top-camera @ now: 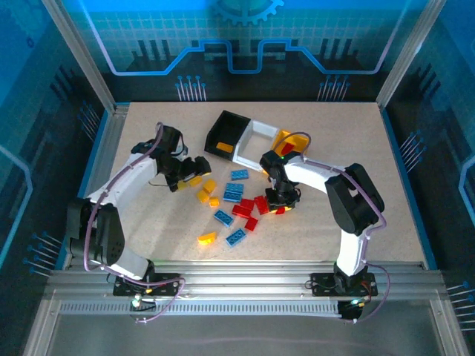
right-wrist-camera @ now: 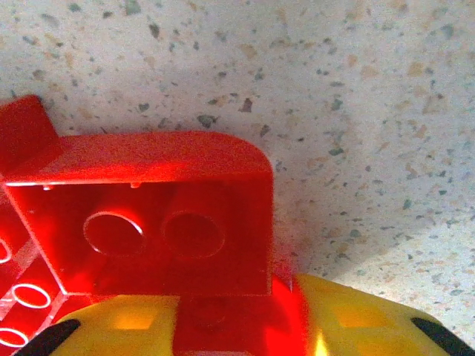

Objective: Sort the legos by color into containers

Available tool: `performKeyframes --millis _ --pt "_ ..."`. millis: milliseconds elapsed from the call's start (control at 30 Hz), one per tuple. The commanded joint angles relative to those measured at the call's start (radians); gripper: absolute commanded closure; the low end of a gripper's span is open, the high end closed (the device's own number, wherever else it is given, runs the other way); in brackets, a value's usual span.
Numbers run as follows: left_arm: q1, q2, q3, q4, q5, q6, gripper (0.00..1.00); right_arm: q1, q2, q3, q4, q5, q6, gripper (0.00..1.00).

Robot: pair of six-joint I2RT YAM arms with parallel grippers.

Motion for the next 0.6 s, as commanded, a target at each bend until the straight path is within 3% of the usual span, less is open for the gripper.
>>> performKeyframes --millis 0,200,333,567 --pt "0.007 -0.028 -0.024 -0.003 0.008 0.006 0.08 0.012 -0.020 0.012 -0.024 0.019 -0.005 0.63" --pt "0.008 -0.048 -0.039 -0.030 -0.042 0.024 0.07 0.003 -0.157 0.036 -0.107 0.012 -0.004 0.63" --pt "0.015 -0.047 -0.048 -0.038 -0.056 0.030 0.07 -0.059 -0.230 0.127 -0.143 -0.026 0.003 0.63" --pt "0.017 -0.032 -0.031 -0.090 -0.114 0.050 0.07 -0.193 -0.121 0.340 -0.137 -0.086 0.001 0.63"
